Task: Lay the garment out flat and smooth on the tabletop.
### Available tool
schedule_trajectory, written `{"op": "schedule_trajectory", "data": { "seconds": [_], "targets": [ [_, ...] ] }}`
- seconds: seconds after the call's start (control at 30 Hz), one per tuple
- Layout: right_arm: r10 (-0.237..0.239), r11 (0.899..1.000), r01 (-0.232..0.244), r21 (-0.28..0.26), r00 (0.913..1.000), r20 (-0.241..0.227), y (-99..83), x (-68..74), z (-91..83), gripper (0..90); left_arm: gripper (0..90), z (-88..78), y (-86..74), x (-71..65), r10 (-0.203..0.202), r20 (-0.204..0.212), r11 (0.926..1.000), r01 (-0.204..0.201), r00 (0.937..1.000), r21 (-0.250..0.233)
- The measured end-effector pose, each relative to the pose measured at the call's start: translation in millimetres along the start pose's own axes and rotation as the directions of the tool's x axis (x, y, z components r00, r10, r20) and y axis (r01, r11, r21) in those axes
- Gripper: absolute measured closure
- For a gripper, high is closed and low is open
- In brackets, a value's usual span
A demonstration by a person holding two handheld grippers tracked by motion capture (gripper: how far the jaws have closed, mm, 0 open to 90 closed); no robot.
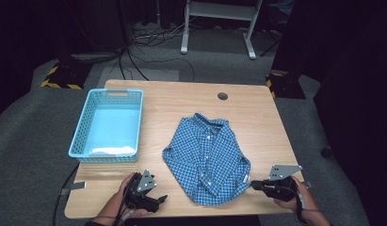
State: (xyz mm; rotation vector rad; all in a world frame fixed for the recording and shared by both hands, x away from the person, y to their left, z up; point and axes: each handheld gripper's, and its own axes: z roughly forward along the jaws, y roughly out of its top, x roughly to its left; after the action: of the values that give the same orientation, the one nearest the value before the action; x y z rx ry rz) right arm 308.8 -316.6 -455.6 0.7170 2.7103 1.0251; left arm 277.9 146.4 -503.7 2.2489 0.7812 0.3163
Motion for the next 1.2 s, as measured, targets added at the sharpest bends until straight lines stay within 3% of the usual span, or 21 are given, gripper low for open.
{"op": "schedule_trajectory", "data": {
  "seconds": [0.53, 0.87, 1.07, 1.2],
  "targets": [
    [0.027, 0.998, -0.028, 0.054, 0.9996, 0.012, -25.1, 5.8, 1.1, 84.3, 15.1, 0.1, 0.1, 0.0, 0.000, 0.001, 1.0000, 0.000, 1.0000, 0.000],
    [0.006, 0.996, -0.010, 0.090, 0.9992, 0.039, -29.3, 8.9, 7.4, 78.6, 15.2, 0.2, 0.2, -0.4, -0.003, -0.002, 1.0000, 0.003, 1.0000, 0.000],
    [0.010, 0.996, -0.016, 0.087, 0.9979, 0.064, -30.1, 8.2, 5.1, 72.7, 15.2, 1.7, 3.9, -4.4, -0.002, -0.001, 0.9998, 0.002, 1.0000, 0.018],
    [0.033, 0.999, -0.036, 0.032, 0.9959, 0.084, -25.5, 5.9, 0.9, 63.6, 22.2, 2.6, 13.4, -10.6, 0.029, -0.028, 0.9991, -0.028, 0.9992, 0.032]
  ]
}}
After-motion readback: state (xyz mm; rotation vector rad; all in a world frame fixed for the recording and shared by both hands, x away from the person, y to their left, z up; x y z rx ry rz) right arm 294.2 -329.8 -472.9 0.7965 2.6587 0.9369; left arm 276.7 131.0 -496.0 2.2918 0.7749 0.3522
